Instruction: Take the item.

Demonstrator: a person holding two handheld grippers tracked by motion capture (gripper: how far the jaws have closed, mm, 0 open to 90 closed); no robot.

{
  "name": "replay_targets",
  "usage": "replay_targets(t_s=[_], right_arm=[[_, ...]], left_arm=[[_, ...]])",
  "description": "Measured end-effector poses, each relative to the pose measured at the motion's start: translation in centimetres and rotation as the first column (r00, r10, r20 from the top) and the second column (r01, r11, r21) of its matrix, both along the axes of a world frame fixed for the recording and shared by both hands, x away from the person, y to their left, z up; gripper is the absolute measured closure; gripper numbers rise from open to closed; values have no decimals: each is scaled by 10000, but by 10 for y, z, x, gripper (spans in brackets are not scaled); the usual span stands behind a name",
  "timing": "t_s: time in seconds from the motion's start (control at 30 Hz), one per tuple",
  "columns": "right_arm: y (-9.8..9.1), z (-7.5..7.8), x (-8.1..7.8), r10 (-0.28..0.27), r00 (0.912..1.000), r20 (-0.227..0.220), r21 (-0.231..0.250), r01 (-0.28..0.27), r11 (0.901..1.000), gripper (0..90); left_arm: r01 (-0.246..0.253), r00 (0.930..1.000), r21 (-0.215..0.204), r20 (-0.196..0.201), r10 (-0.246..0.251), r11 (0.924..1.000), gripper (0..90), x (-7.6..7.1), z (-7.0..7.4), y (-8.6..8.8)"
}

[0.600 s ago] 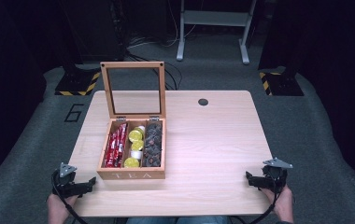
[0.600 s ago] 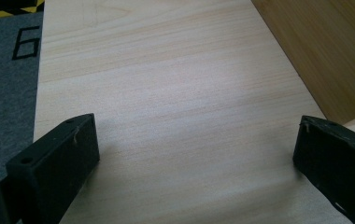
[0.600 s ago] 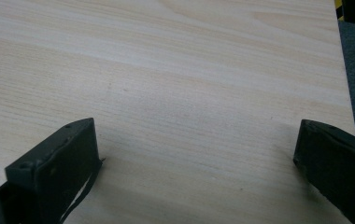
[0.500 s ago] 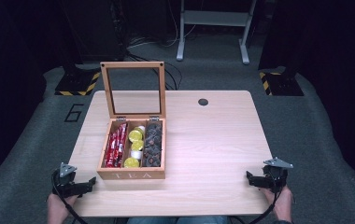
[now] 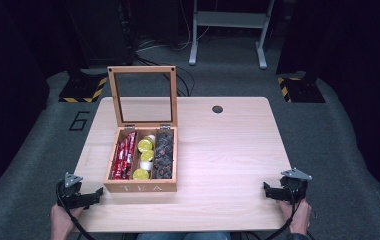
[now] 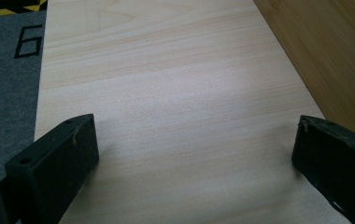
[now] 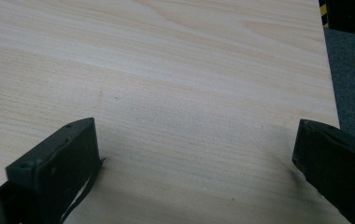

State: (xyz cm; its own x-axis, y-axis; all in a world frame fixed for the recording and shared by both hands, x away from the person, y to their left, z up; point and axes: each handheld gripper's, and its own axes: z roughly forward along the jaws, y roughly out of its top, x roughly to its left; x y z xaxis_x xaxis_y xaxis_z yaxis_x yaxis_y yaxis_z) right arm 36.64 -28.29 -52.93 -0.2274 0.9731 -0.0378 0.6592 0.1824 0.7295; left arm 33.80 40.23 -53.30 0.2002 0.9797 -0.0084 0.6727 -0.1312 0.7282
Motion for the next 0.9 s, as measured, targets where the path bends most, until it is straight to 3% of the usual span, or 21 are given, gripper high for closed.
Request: replay_targets(t_s=[0.23, 0.53, 0.63, 0.9], right_arm=[[-1, 0, 3, 84, 9998, -157, 127, -82, 9999, 0], [-1, 0, 3, 108, 9997, -199, 308, -102, 9995, 0], [-1, 0, 3, 102, 9998, -196, 313, -96, 9995, 0], [-2, 0, 4, 74, 9996, -271, 388, -63, 9992, 4]], left_arm=[[-93, 9998, -249, 195, 98, 9996, 42, 2, 7, 7], [-165, 9986, -347, 504, 183, 9993, 55, 3, 26, 12], [-109, 9987, -489, 500, 134, 9987, 57, 4, 35, 12], [277, 9938, -546, 1092, -216, 9981, 70, 7, 64, 0]])
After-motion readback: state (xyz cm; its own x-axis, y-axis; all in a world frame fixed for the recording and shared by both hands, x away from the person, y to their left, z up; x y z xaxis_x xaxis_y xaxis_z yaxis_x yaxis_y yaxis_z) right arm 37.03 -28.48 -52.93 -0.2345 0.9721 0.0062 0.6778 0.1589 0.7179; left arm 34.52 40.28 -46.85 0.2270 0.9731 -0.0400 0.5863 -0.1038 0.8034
